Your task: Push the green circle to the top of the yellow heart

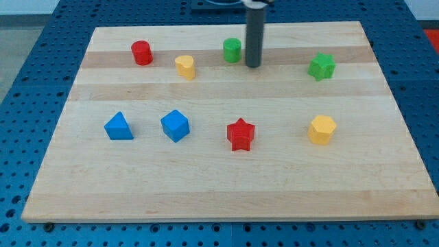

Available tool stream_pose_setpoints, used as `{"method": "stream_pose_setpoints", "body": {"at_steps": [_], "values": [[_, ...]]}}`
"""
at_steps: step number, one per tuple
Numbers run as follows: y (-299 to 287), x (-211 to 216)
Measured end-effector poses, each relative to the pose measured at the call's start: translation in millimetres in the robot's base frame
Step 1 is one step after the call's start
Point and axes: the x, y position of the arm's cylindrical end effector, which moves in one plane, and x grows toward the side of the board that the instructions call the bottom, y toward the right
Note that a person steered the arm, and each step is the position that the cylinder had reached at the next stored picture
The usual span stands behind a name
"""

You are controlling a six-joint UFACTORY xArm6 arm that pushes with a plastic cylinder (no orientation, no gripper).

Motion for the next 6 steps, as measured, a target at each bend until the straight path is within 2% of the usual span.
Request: {"method": "stream_pose_setpoints", "body": {"at_steps": [1,3,6], "values": [[0.4,-1.3],[-18.7,-39.5],[-66.8,-39.5]]}}
